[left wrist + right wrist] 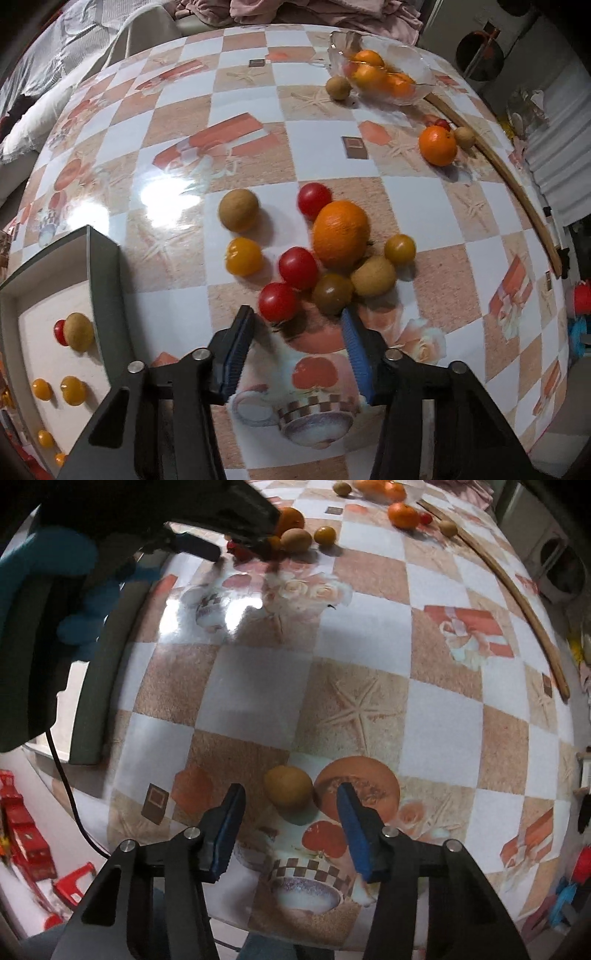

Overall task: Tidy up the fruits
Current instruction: 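Grasp a brown round fruit with the right tool while the left tool closes on the pile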

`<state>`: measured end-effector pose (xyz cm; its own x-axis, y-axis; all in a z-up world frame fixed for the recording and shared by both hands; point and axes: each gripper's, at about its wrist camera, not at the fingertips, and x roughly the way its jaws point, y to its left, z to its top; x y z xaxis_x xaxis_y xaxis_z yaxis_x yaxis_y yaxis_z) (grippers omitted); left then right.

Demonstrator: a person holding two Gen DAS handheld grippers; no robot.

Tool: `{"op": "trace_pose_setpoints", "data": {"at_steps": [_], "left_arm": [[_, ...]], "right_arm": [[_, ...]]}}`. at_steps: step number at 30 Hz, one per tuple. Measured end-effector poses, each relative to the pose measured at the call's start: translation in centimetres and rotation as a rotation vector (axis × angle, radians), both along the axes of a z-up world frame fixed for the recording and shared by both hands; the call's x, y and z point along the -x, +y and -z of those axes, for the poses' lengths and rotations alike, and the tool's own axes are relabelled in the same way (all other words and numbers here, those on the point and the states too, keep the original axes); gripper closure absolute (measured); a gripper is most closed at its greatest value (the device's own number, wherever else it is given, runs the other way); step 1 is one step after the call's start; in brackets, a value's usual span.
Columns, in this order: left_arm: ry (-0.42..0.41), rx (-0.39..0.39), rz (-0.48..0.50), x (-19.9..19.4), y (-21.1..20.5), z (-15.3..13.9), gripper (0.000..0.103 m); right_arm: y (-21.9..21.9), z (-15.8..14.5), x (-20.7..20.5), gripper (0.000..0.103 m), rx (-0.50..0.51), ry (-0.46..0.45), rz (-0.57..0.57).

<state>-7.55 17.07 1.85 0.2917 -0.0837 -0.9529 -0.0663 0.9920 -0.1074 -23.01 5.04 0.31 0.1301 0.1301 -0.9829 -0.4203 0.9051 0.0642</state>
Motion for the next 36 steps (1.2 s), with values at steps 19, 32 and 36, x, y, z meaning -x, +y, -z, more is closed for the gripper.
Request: {"op": "trace_pose_setpoints", "data": {"at_steps": [19, 32, 36], "left_arm": [[-0.014, 0.021, 0.021, 0.8, 1.2, -0.6, 0.100], [0.021, 0.077, 0.089, 2.1, -1.3, -0.7, 0.100], [0.013, 0.114, 0.061, 2.1, -1.5, -0.8, 0.100]], "right_arm": [[-2.3, -0.6, -2.2, 0.075, -0.080, 0.037, 0.083], [-1.7, -0.3, -2.5, 0.075, -0.080, 0.042, 0.102], [-2.4, -0.4, -2.6, 0.075, -0.082, 0.042, 0.117]]}}
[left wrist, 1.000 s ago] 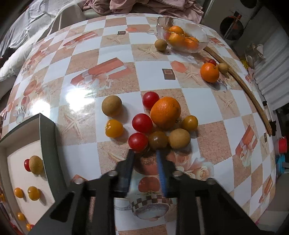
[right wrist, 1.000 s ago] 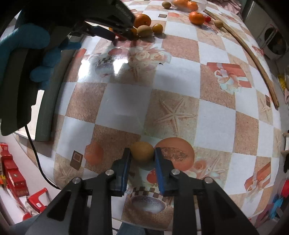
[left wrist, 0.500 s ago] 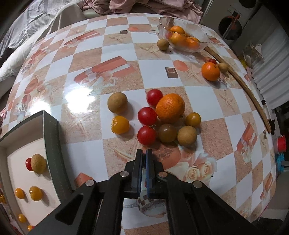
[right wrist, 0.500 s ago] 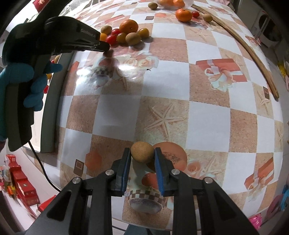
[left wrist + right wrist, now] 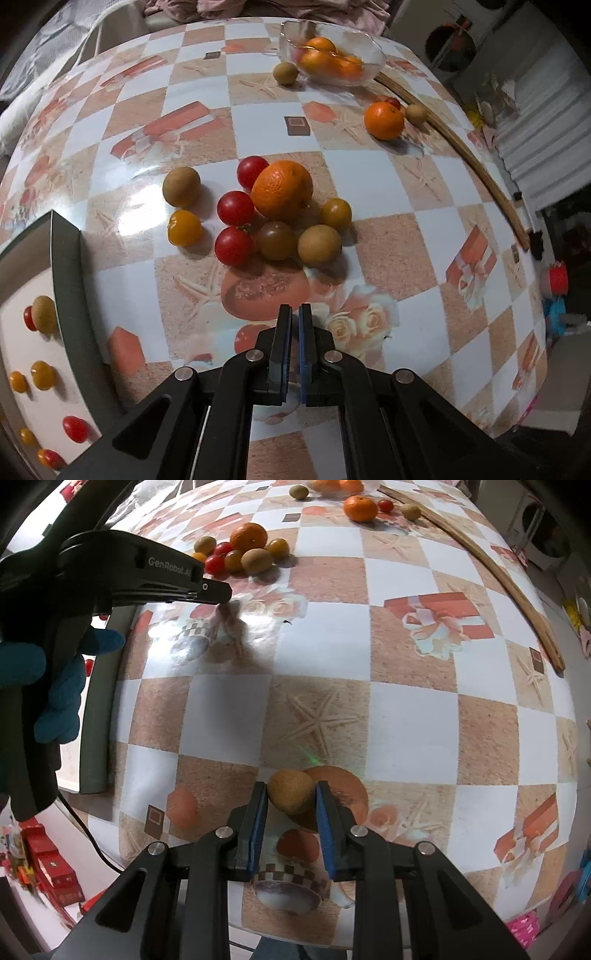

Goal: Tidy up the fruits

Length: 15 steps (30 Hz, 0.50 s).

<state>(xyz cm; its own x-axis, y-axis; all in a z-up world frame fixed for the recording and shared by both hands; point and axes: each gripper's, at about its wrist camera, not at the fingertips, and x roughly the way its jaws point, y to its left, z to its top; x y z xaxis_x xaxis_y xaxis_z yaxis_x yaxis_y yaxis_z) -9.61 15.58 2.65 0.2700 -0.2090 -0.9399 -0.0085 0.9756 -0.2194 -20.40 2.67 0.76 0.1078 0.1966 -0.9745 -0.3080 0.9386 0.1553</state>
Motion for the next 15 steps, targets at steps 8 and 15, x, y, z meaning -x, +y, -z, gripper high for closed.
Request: {"op": "trace_pose_setpoints", "data": {"at_steps": [8, 15], "left_arm": [[0.017, 0.053, -0.033, 0.0, 1.8, 0.3, 0.100], [-0.010, 0.014, -0.024, 0.1, 1.1, 0.1, 0.072]], "right_arm": [[-0.6, 0.4, -0.2, 0.075, -0.015, 0.008, 0.009], [-0.8, 0.8, -0.3, 0.075, -0.021, 0.012, 0.011]]}}
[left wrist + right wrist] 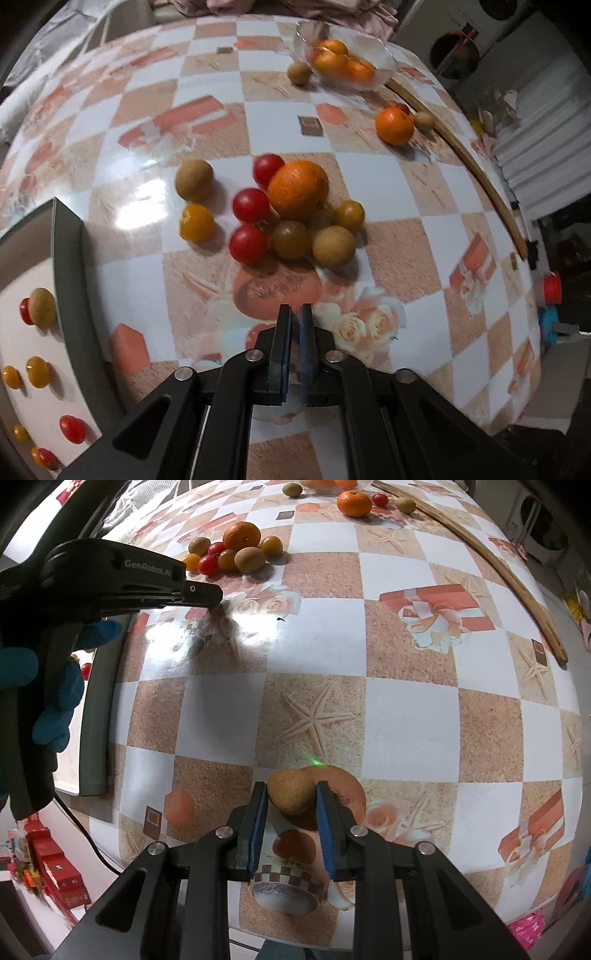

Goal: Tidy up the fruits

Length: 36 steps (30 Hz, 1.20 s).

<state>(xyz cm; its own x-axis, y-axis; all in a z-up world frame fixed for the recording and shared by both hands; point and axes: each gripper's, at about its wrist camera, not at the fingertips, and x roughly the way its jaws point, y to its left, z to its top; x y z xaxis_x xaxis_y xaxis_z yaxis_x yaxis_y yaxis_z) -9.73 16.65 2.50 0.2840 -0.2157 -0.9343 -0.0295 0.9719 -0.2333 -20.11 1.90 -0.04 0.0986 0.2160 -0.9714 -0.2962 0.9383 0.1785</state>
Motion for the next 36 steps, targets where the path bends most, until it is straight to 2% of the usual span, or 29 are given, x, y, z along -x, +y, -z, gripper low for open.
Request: {"op": "trace_pose_setpoints", "data": {"at_steps": [1, 2, 6, 8, 14, 17, 21, 24, 26, 29, 36], "left_arm": [[-0.022, 0.001, -0.016, 0.0, 0.2, -0.2, 0.004], [-0.022, -0.011, -0.023, -0.1, 0.2, -0.1, 0.001], [0.022, -0.063, -0.031, -0.5, 0.0, 1.0, 0.001], [0.059, -0.063, -0.034, -0.7, 0.0, 1.8, 0.001], [0.090, -0.131, 0.023, -1.1, -0.9, 2.8, 0.001], [0.107, -0.140, 0.020, -1.5, -1.0, 3.2, 0.001], [0.077, -0.141, -0.040, -2.4, -0.7, 2.8, 0.001], [0.057, -0.143, -0.041, -2.9, 0.0, 3.0, 0.001], [0.046, -0.174, -0.035, -3.2, 0.6, 3.3, 0.014], [0.023, -0.202, -0.030, -3.4, 1.4, 3.1, 0.026], [-0.005, -0.208, -0.022, -5.5, 1.1, 3.2, 0.026]], "right_arm": [[0.0, 0.0, 0.0, 0.075, 0.000, 0.000, 0.000], [0.0, 0.1, 0.0, 0.075, 0.000, 0.000, 0.000], [0.1, 0.2, 0.0, 0.075, 0.001, 0.001, 0.000], [0.1, 0.3, 0.0, 0.075, 0.001, 0.005, -0.002], [0.2, 0.3, -0.1, 0.075, -0.001, 0.004, -0.002], [0.3, 0.3, -0.2, 0.075, -0.002, 0.002, -0.001], [0.3, 0.1, -0.2, 0.075, -0.005, -0.002, -0.001], [0.2, 0.0, -0.1, 0.075, -0.008, -0.002, 0.004], [0.1, -0.1, -0.1, 0.075, -0.010, -0.002, 0.005], [0.0, -0.2, 0.0, 0.075, -0.012, -0.002, 0.011], [0.1, -0.4, -0.2, 0.075, -0.014, -0.004, 0.014]]}}
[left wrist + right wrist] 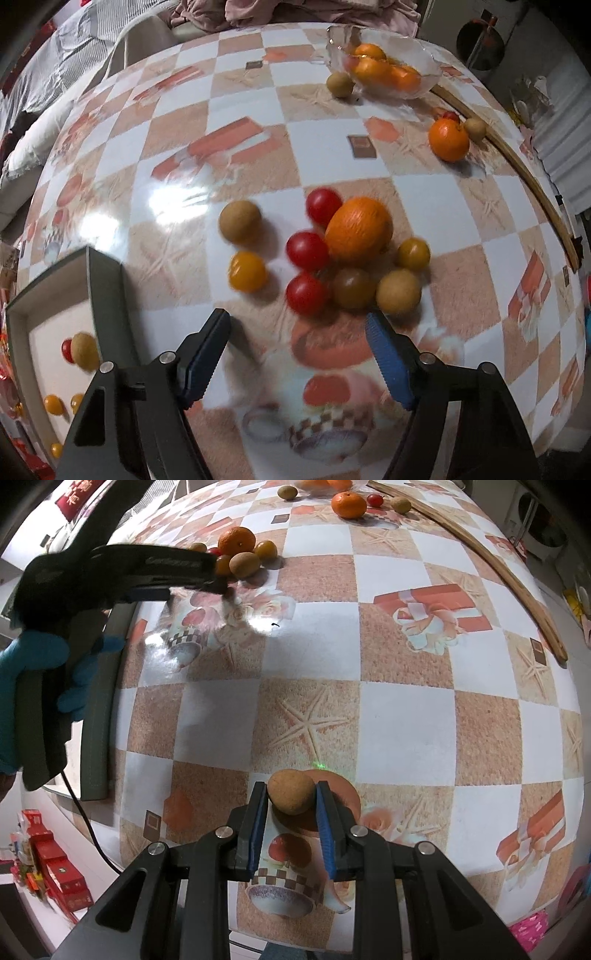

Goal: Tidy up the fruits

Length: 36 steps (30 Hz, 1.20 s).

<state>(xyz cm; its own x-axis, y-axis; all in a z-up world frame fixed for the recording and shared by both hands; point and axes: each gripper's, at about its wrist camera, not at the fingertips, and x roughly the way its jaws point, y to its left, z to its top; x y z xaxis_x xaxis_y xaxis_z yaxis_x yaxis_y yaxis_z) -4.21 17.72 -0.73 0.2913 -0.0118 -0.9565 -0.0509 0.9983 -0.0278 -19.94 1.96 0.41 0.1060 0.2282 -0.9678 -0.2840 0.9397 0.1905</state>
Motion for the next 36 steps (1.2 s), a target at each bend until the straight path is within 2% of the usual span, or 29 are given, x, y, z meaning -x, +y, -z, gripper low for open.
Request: {"op": "trace_pose_setpoints", "data": {"at_steps": [3, 7, 11, 16, 26, 28, 32, 33, 36], "left_arm": [[-0.023, -0.014, -0.012, -1.0, 0.0, -0.1, 0.037], [-0.037, -0.019, -0.058, -0.9, 1.7, -0.3, 0.063], [-0.035, 0.028, -0.044, -0.8, 2.8, -0.7, 0.064], [-0.048, 0.062, -0.038, 1.2, 1.0, -2.3, 0.064], [-0.074, 0.105, -0.001, 4.1, 0.7, -5.2, 0.064], [-0.075, 0.105, -0.001, 4.3, 0.7, -5.1, 0.064], [-0.047, 0.070, -0.003, 4.0, 0.2, -3.2, 0.063], [-0.044, 0.054, -0.008, 4.0, 0.1, -2.9, 0.062], [-0.034, 0.050, -0.019, 4.0, 0.3, -2.0, 0.044]], "right_arm": [[0.0, -0.2, 0.1, 0.075, 0.001, -0.002, -0.001], [-0.1, -0.4, 0.0, 0.075, 0.001, -0.001, 0.004], [0.0, -0.5, 0.0, 0.075, -0.004, 0.001, 0.008], [-0.1, -0.5, 0.0, 0.075, -0.005, -0.002, 0.009], [-0.3, -1.2, -0.6, 0.075, -0.009, -0.021, 0.018], [-0.3, -1.4, -0.8, 0.075, -0.012, -0.022, 0.022], [-0.2, -1.3, -1.1, 0.075, -0.012, -0.015, 0.029], [-0.1, -1.3, -1.2, 0.075, -0.008, -0.016, 0.026], [0.0, -1.5, -1.1, 0.075, -0.002, -0.023, 0.017]]}}
